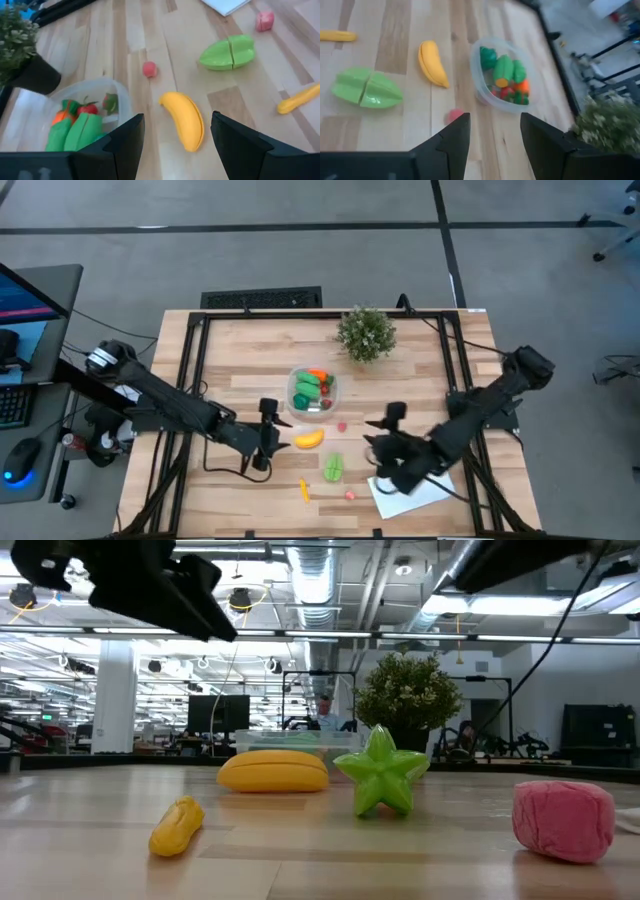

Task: Pick and placing Produce into tupperware
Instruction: Put the yellow banana into the transparent container

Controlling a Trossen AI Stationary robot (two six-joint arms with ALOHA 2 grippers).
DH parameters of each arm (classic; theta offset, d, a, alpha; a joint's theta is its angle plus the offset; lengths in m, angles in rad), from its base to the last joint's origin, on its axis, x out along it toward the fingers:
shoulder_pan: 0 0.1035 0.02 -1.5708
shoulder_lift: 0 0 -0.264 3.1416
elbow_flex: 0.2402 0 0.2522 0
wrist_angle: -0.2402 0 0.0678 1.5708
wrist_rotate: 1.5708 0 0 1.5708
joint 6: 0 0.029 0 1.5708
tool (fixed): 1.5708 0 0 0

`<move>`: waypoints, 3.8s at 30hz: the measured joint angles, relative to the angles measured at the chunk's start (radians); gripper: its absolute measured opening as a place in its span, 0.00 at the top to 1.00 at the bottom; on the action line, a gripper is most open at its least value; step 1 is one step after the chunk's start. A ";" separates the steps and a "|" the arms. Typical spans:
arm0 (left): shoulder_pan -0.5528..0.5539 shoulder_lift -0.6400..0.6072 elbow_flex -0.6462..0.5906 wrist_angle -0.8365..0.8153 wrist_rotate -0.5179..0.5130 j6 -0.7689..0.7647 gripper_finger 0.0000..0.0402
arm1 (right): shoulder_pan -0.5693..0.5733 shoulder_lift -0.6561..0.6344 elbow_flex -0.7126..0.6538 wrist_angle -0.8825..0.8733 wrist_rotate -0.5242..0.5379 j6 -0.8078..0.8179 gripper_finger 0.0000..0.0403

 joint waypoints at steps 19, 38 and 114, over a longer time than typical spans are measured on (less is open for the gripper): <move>0.001 0.345 0.001 0.343 -0.132 -0.179 0.45 | 0.392 -0.140 -0.351 0.090 0.450 0.487 0.60; 0.007 0.446 -0.006 0.428 -0.105 -0.267 0.45 | 0.383 -0.141 -0.350 0.091 0.476 0.480 0.65; 0.037 0.267 -0.002 0.442 -0.280 -0.008 0.59 | 0.371 -0.140 -0.349 0.077 0.449 0.480 0.69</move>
